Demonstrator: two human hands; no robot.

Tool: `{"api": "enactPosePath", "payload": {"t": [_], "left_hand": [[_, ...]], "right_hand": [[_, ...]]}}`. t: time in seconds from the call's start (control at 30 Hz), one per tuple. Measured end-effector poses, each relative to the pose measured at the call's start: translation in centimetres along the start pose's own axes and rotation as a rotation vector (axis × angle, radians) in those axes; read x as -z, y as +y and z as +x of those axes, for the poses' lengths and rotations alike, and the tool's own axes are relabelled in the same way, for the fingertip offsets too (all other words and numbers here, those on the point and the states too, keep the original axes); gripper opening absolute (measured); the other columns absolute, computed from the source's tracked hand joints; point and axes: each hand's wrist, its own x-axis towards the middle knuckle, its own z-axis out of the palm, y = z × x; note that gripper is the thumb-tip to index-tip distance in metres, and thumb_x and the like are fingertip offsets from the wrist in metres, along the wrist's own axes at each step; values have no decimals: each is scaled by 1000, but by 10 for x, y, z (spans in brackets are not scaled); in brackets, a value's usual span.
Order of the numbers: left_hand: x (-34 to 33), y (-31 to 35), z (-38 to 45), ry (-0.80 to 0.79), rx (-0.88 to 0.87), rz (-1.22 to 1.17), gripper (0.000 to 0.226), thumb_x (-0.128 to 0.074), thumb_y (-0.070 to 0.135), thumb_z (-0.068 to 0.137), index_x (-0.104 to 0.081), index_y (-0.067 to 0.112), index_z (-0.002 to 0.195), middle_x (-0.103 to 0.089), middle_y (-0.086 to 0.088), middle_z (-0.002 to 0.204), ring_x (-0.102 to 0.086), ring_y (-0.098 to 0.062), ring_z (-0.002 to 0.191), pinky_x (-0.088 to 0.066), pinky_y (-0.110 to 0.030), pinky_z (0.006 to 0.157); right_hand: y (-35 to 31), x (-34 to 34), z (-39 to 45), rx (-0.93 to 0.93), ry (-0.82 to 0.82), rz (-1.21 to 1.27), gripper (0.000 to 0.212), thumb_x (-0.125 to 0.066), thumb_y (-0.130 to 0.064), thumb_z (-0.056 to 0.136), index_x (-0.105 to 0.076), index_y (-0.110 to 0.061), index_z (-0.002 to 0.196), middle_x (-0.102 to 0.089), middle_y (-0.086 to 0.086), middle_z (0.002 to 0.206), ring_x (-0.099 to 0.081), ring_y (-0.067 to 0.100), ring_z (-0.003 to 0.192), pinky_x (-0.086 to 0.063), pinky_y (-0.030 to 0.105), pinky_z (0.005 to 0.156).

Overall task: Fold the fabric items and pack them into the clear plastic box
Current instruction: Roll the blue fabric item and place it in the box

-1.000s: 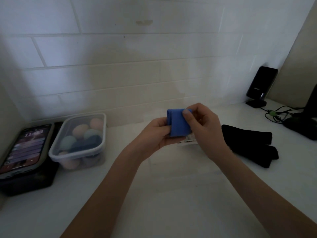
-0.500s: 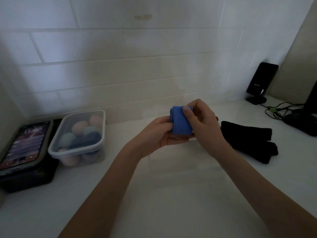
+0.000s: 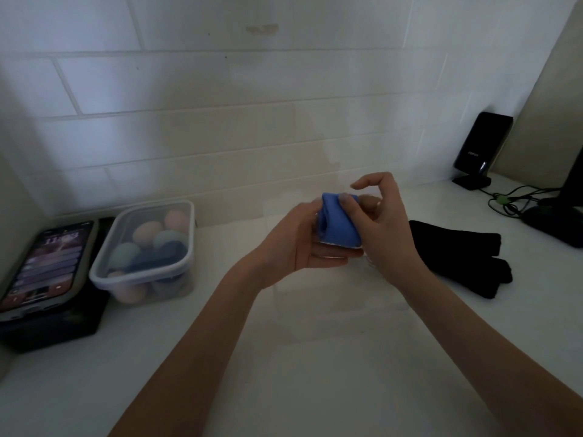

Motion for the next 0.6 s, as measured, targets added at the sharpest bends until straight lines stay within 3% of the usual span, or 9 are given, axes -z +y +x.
{"api": "enactPosePath", "payload": {"t": [0.03,0.1,0.17,0.27,0.33,0.43,0.5,0.6], "left_hand": [[-1,-1,0,19,-5,45,51,-47,53,76,-56,19,113,-73,-4,94,-72,-21,84,-60,-29,73],[-2,-4,1,54,-47,187,47,-55,44,81,-58,13,116,-73,-6,98,-72,-20,86,-59,-27,75],[-3,-7,1,76,-81,230,28,-53,29,91,-60,10,111,-72,-9,98,-73,-21,84,-59,-28,74],[-4,-8,0,71,-132,208,19,-48,23,95,-61,13,105,-73,-6,90,-73,-20,77,-60,-27,68],[-4,-8,1,88,-145,222,17,-48,22,95,-61,13,101,-73,-5,88,-73,-19,73,-59,-25,65],[-4,-8,0,110,-139,272,23,-48,23,95,-62,7,104,-72,-9,89,-73,-20,72,-60,-27,64],[-4,-8,-1,174,-165,329,32,-46,29,96,-61,3,106,-72,-10,85,-73,-21,68,-60,-29,59],[-6,-10,-1,324,-289,391,35,-46,36,95,-59,4,98,-67,-8,70,-66,-20,48,-54,-27,43]], "right_hand": [[0,0,0,17,1,-21,18,-60,-22,90,-44,-23,99,-59,12,58,-64,32,60,-51,41,56],[-1,0,-1,48,0,-60,17,-59,-21,91,-45,-20,101,-52,4,53,-58,25,55,-50,39,54],[-2,-2,-2,63,-8,-43,10,-55,-19,94,-47,-21,99,-48,16,56,-52,31,53,-46,44,51],[-5,-4,-2,29,-1,-13,8,-50,-19,96,-48,-26,92,-56,32,69,-58,46,65,-49,46,51],[-4,-4,-2,-4,3,-31,10,-46,-22,97,-48,-26,89,-64,26,78,-64,38,73,-52,40,55],[-1,-5,-1,12,-35,-129,15,-44,-23,98,-49,-26,84,-64,16,83,-65,28,76,-53,41,64],[-1,-6,-1,33,-54,-166,15,-44,-22,98,-49,-19,85,-60,13,79,-60,27,72,-50,42,63],[-3,-6,-3,45,-96,-171,15,-44,-19,98,-50,-11,87,-59,2,73,-56,13,64,-46,30,58]]}}
